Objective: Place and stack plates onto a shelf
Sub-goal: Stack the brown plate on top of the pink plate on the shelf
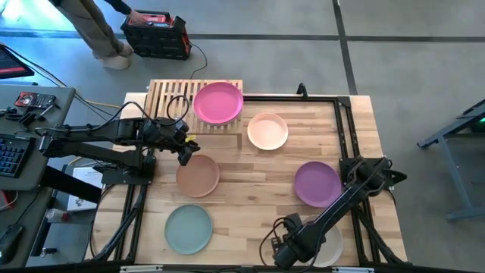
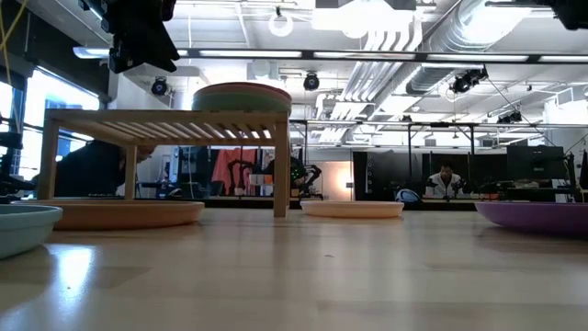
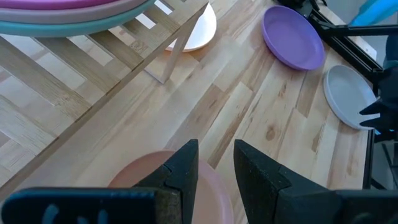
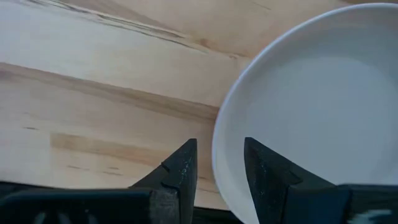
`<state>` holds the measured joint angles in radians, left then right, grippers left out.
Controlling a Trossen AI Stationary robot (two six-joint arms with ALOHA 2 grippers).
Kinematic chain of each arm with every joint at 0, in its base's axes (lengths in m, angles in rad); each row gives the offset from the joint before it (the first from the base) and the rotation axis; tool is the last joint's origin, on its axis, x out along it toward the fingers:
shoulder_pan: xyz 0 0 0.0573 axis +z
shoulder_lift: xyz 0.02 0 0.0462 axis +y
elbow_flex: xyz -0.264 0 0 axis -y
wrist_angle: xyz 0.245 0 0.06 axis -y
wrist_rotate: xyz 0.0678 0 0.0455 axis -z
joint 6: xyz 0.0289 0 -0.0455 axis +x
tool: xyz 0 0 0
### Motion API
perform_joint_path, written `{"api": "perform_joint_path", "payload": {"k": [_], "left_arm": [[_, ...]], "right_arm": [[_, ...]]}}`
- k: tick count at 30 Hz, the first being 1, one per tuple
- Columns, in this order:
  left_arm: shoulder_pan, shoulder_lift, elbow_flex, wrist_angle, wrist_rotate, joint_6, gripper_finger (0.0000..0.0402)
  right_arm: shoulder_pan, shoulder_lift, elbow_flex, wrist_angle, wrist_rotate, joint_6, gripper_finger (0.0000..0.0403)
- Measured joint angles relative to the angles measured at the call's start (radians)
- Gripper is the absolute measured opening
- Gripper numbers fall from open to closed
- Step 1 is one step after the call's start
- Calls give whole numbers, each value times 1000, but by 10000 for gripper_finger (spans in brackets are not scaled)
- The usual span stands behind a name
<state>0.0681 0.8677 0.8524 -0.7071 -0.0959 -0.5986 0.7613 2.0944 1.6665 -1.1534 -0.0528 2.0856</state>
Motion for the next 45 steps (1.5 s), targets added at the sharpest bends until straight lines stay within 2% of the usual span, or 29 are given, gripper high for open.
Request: {"api": "perform_joint_path", "payload": {"k": [11, 27, 36, 45], "left_arm": [[0, 0, 0, 0, 0, 0, 90], [0, 0, 0, -3, 0, 8, 90], [0, 0, 0, -4, 0, 8, 90], [0, 0, 0, -4, 0, 8, 90]], "right_arm": [[2, 81, 0, 28, -23, -56, 108], [2, 114, 1, 47, -45, -86, 108], [0, 106, 2, 44, -55, -131, 108], [-17, 9, 2, -41, -4, -173, 108]]}}
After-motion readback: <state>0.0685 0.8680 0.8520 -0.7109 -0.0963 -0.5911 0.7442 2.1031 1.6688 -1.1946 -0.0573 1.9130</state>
